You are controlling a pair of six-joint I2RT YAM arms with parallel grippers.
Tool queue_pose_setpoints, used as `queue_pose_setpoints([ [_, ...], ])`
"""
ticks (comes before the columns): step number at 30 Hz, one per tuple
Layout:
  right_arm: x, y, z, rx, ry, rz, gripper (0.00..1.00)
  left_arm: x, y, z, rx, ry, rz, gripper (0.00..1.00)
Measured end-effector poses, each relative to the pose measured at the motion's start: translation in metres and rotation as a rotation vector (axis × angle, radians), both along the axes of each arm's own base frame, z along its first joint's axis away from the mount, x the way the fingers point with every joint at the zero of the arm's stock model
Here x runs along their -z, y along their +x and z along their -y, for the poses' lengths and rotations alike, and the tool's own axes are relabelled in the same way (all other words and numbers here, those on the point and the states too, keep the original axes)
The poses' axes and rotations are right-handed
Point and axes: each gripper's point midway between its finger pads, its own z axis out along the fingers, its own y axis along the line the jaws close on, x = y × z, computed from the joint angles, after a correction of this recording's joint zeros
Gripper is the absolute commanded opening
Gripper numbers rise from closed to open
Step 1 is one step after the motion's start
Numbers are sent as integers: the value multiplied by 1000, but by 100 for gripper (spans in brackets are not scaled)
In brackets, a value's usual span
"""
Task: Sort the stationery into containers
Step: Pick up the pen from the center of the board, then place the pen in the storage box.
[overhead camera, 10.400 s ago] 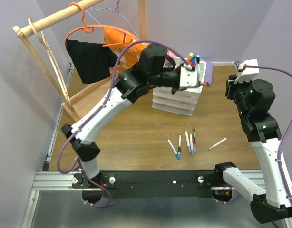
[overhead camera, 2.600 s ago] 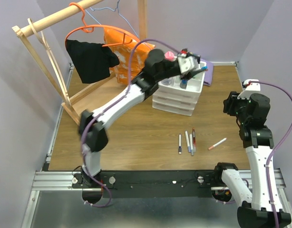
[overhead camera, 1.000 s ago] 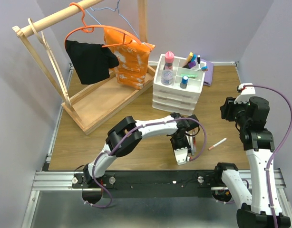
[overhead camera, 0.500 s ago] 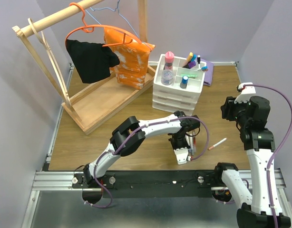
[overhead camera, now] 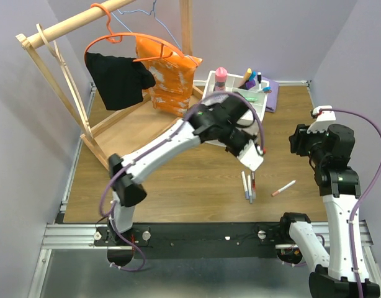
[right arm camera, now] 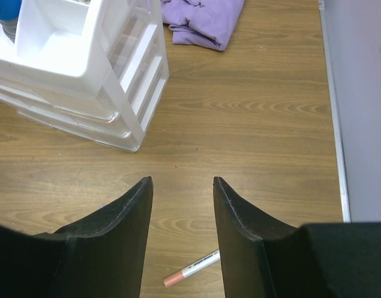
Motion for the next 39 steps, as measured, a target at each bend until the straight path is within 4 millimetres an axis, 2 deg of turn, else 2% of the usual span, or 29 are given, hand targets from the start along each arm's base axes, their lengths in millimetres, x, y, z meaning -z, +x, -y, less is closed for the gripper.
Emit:
queue_pose_setpoints([
  [1, 0, 0, 0, 1, 3, -2, 51, -21, 1, 3, -28, -60, -12, 0],
  [2, 1, 2, -1, 5, 14, -6, 51, -55, 5, 6, -77, -171, -18, 0],
  [5, 3, 7, -1, 13, 37, -13, 50, -119, 23, 12, -192, -413, -67, 0],
  [7, 6, 12, -2, 15, 53, -25, 50, -146, 41, 18, -250, -534, -91, 0],
  [9, 10, 16, -3, 16, 62, -36, 50, -172, 75, 32, -307, -673, -98, 0],
  [10, 10, 18, -3, 17, 65, -38, 50, -178, 88, 37, -331, -713, -111, 0],
  [15, 9, 23, -3, 21, 73, -43, 50, -182, 171, 66, -480, -890, -181, 0],
  [19, 1, 24, -2, 22, 73, -23, 50, -179, 213, 73, -574, -970, -216, 0],
  [21, 0, 24, -3, 25, 81, -20, 50, -180, 225, 73, -603, -1003, -222, 0],
  [27, 2, 26, -3, 33, 94, -29, 50, -191, 235, 71, -616, -1064, -224, 0],
  [29, 4, 27, -2, 35, 95, -37, 50, -190, 237, 71, -618, -1068, -226, 0],
  [32, 8, 29, -2, 37, 97, -52, 50, -180, 246, 70, -633, -1059, -228, 0],
  [39, 11, 33, 0, 41, 97, -61, 50, -138, 272, 70, -688, -1000, -243, 0],
])
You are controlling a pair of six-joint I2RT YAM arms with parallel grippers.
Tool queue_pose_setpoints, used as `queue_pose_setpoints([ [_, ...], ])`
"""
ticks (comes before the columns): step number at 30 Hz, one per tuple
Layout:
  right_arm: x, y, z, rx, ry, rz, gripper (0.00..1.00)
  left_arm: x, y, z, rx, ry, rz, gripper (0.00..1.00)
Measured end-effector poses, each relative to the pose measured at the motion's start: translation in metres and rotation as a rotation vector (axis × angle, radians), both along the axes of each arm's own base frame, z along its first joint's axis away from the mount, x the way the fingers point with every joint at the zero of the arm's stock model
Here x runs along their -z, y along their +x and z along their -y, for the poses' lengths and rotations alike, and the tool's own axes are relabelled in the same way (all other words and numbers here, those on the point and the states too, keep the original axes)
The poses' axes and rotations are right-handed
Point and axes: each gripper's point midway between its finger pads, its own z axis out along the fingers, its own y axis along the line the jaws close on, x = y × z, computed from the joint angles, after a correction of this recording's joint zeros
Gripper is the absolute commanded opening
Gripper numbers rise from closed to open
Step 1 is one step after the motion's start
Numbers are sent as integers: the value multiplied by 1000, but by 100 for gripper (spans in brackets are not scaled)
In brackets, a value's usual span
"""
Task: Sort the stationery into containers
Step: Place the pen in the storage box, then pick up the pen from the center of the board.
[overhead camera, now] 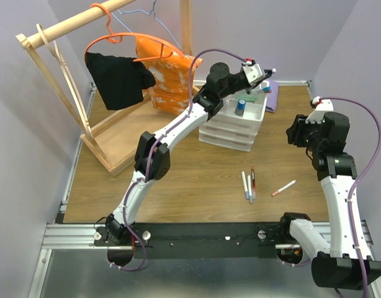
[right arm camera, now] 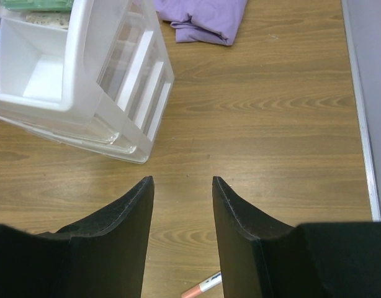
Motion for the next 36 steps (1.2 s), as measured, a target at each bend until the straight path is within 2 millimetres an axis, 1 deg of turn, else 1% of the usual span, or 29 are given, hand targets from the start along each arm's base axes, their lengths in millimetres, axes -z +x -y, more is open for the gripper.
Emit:
queue_pose_setpoints([
  [1, 0, 0, 0, 0, 0, 0, 50, 5, 2, 0, -2, 6, -7, 0],
  [2, 0, 1, 0, 0, 0, 0, 50, 11, 5, 1, -5, 13, -14, 4],
  [4, 1, 2, 0, 0, 0, -1, 50, 19, 7, 2, -5, 25, -27, 21],
  [6, 1, 2, 0, 0, 0, -4, 50, 30, 9, 4, -5, 40, -46, 28],
  [7, 1, 2, 0, 0, 0, -4, 50, 34, 10, 4, -7, 45, -55, 34],
  [10, 1, 2, 0, 0, 0, -4, 50, 40, 11, 4, -9, 49, -74, 38],
  [16, 1, 2, 0, 0, 0, -3, 50, 38, 13, 4, -23, 40, -77, 53],
  [20, 0, 2, 0, 0, 2, 0, 50, 36, 12, 4, -24, 37, -72, 59],
  [24, 0, 1, 0, -2, 3, 0, 51, 20, 4, 2, -23, 25, -57, 62],
  [26, 0, 0, -3, -25, -2, -3, 51, 3, -7, -4, -22, 18, -46, 63],
  [28, -3, -2, -7, -58, -13, -1, 52, -18, -25, -16, -19, 19, -48, 63],
  [29, -6, -4, -10, -90, -25, 3, 52, -27, -30, -20, -19, 12, -40, 63],
  [30, -10, -7, -14, -130, -43, 8, 52, -48, -44, -31, -17, -2, -29, 63],
  [31, -13, -9, -16, -154, -54, 12, 52, -55, -55, -41, -18, 4, -39, 63],
  [33, -16, -14, -22, -214, -73, 14, 52, -82, -88, -72, -14, -3, -35, 64],
  [34, -16, -18, -28, -264, -86, 8, 52, -87, -104, -85, -9, 2, -42, 64],
  [35, -14, -25, -36, -338, -102, -5, 52, -91, -130, -105, 1, 6, -49, 64],
  [36, -12, -29, -39, -375, -109, -16, 52, -95, -150, -123, 6, 3, -45, 64],
])
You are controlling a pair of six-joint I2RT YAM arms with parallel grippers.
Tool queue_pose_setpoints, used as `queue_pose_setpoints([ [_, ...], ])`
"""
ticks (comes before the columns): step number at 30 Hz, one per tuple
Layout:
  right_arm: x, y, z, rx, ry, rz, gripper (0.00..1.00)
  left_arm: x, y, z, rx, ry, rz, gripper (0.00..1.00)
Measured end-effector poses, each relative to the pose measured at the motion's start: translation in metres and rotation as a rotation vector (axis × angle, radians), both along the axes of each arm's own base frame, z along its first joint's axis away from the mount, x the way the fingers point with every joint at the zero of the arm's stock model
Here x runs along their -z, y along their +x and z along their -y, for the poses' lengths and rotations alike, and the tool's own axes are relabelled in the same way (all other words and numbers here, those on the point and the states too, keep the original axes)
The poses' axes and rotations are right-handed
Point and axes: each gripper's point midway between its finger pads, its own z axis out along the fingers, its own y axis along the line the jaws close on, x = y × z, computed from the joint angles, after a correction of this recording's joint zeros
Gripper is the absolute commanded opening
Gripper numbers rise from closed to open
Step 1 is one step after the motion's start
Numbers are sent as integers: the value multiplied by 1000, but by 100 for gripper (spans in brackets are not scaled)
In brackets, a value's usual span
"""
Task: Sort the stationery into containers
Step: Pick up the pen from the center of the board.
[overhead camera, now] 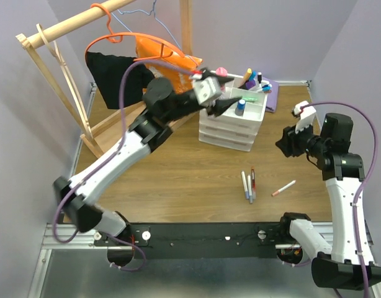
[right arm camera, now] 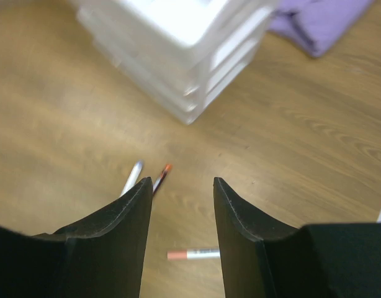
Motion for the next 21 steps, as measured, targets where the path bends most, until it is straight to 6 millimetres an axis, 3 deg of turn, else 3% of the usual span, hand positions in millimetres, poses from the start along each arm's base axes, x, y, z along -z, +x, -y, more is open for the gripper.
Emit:
queue_pose_setpoints([
  [3, 20, -22, -15, -185, -55, -82, 52, 19, -49, -36, 20, 32, -32, 64],
  [5, 38, -35, -17, -273, -95, -155, 52, 58, -70, -48, 36, 103, -100, 65],
  [6, 44, -40, -18, -302, -111, -178, 51, 66, -76, -51, 41, 117, -110, 65],
  [10, 74, -61, -8, -474, -279, -240, 49, 167, -96, -65, 65, 345, -247, 66],
  [14, 121, -94, 14, -670, -543, -248, 49, 234, -110, -83, 72, 506, -333, 67],
  [17, 154, -119, 24, -822, -681, -263, 49, 247, -117, -93, 74, 535, -337, 67],
  [21, 186, -129, 27, -1029, -761, -275, 49, 246, -120, -103, 60, 522, -317, 68],
])
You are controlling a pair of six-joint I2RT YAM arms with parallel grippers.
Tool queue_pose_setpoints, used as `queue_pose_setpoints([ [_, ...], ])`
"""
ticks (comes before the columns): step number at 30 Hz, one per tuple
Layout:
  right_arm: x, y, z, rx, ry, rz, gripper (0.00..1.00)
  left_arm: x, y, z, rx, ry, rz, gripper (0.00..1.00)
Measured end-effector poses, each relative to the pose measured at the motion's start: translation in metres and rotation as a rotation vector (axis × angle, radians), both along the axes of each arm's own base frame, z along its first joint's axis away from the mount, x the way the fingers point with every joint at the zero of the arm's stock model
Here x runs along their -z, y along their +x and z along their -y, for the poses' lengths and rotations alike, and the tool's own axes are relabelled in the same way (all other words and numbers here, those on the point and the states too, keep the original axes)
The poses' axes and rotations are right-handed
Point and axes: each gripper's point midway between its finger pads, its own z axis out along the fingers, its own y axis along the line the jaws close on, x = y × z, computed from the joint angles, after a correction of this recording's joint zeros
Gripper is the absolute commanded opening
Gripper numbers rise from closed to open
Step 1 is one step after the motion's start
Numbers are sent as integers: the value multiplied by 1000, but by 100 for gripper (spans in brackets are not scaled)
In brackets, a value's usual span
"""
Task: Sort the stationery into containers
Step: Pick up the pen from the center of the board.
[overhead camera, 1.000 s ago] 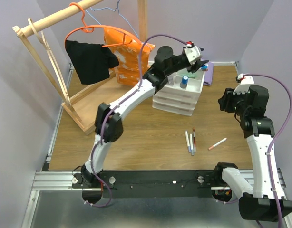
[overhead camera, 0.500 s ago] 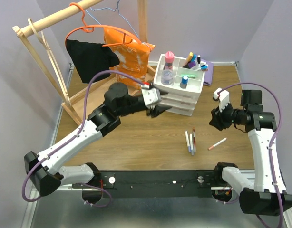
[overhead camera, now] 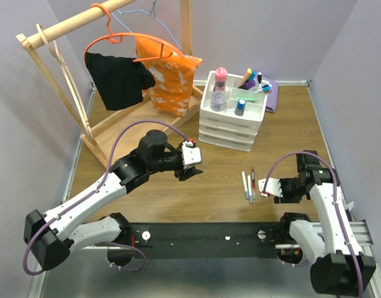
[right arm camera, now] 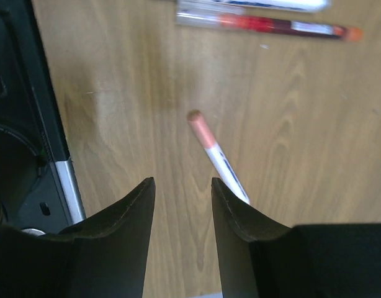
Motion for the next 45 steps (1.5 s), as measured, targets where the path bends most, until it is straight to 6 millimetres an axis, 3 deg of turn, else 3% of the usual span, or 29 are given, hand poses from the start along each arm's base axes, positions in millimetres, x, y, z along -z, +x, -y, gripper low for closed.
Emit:
queue_pose_setpoints([
  [6, 32, -1, 2, -124, -30, -60, 50, 5, 5, -12, -37, -2, -3, 68],
  [12, 47, 9, 3, -183, -38, -60, 49, 17, 14, -23, -87, 7, -28, 68],
  [23, 70, 22, 5, -211, -40, -99, 45, 13, 28, -29, -139, -31, -26, 68],
  [27, 75, 24, 6, -217, -37, -128, 36, 12, 30, -27, -140, -39, -24, 68],
  [28, 77, 22, 6, -219, -36, -146, 26, 12, 30, -26, -141, -39, -27, 68],
  [31, 79, 18, 7, -223, -39, -178, 7, 17, 33, -24, -143, -31, -41, 68],
  [37, 74, 26, 5, -203, -38, -212, 2, 28, 36, -21, -146, -2, -82, 68],
  [39, 66, 35, 2, -171, -18, -196, 1, 26, 38, -20, -145, 5, -83, 68],
  [41, 35, 60, -3, -118, 14, -130, 1, 19, 41, -18, -142, 3, -68, 68],
  [43, -7, 91, -13, -43, 84, -30, 1, 13, 45, -15, -139, 0, -55, 68],
  [44, -49, 121, -16, -24, 109, 90, 1, 10, 47, -14, -137, -1, -47, 68],
  [45, -81, 136, -22, 16, 161, 163, 1, 5, 52, -11, -134, -1, -32, 68],
])
